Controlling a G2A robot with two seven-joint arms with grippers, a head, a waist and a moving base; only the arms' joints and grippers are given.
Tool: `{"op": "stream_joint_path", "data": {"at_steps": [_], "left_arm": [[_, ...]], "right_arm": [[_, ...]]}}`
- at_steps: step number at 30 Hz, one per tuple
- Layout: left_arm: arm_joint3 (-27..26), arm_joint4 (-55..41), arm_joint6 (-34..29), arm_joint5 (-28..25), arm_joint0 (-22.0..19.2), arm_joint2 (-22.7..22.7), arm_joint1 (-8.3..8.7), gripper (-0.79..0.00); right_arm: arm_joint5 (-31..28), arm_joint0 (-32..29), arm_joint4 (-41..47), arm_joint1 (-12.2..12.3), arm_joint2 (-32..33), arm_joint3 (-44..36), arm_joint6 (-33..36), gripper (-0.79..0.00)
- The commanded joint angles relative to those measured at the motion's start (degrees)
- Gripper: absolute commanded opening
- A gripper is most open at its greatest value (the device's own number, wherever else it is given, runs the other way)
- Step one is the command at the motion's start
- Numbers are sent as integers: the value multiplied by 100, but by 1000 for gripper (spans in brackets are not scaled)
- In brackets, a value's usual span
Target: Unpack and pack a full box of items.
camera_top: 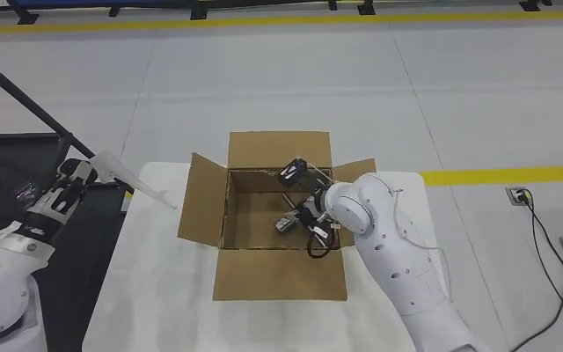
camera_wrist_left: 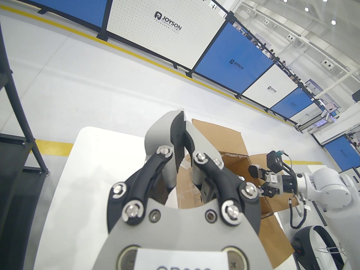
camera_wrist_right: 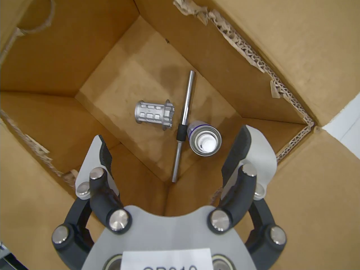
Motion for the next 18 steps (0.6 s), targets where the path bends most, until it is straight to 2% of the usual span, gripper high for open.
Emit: {"op": "stream_joint_path", "data": {"at_steps": [1, 5, 12, 18], "left_arm": [[0, 0, 0, 0, 0, 0, 0, -785], [0, 0, 0, 0, 0, 0, 0, -785], [0, 0, 0, 0, 0, 0, 0, -785], [0, 0, 0, 0, 0, 0, 0, -785]], "right_arm": [[-84, 296, 26, -39, -131, 544, 10, 0], [-379, 786, 174, -136, -372, 1467, -181, 0], [-282, 1325, 56, -352, -856, 2633, -598, 0], [-285, 1596, 161, -536, -1120, 3297, -767, 0]]}}
